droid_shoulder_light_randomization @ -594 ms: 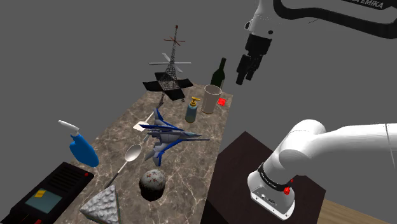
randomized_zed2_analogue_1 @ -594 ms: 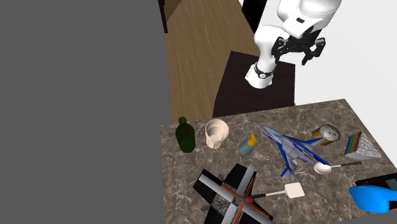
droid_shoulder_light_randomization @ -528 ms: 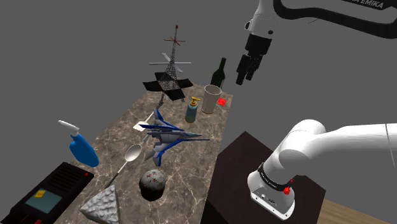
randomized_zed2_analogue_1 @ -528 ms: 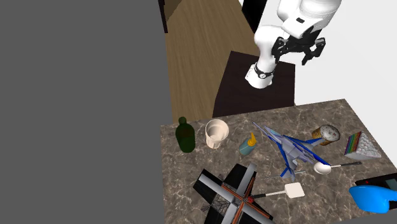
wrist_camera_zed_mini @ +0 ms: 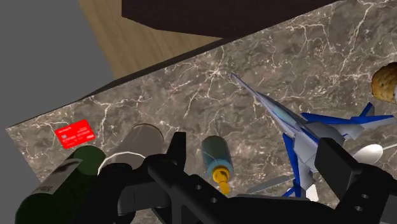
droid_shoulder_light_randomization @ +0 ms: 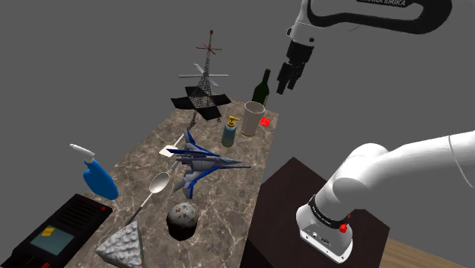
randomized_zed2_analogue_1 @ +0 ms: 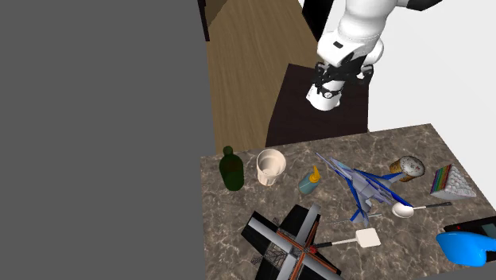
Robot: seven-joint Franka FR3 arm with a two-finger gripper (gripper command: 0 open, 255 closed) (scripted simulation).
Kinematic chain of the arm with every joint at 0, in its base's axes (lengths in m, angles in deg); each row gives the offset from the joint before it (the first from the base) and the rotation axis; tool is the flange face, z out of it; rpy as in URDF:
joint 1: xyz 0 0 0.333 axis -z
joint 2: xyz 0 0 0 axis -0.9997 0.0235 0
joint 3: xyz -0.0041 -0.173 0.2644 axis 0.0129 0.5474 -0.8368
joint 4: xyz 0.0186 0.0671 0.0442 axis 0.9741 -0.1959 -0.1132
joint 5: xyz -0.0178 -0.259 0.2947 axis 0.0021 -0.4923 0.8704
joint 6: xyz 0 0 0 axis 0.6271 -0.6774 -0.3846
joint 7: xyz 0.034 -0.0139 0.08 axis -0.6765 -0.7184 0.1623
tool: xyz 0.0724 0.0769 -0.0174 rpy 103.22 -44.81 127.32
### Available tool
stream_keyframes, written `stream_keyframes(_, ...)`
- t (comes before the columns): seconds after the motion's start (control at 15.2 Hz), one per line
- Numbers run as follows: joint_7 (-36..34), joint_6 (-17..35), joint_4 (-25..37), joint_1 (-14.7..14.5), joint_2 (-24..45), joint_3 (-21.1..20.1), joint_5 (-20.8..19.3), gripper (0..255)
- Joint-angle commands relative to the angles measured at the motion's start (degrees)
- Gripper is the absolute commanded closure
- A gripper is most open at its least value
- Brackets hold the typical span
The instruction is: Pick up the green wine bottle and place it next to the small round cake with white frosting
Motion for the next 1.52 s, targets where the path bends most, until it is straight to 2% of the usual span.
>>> stream_keyframes(0.0,2.1,1.9,1.6,0.3,3.0,1.6,-0.8,0)
stream_keyframes(0.4,8.6,7.0,8.0,1.0,13.5,6.3,-1.5,0)
stream_keyframes(0.73,14.2,10.1,15.3,1.5,23.1,9.9,-0.1,0)
stream_keyframes(1.12,21.2,11.7,26.6,3.2,35.6,13.2,3.9,0)
stream_keyframes(1.45,26.6,10.8,38.7,6.3,47.0,14.6,8.6,0)
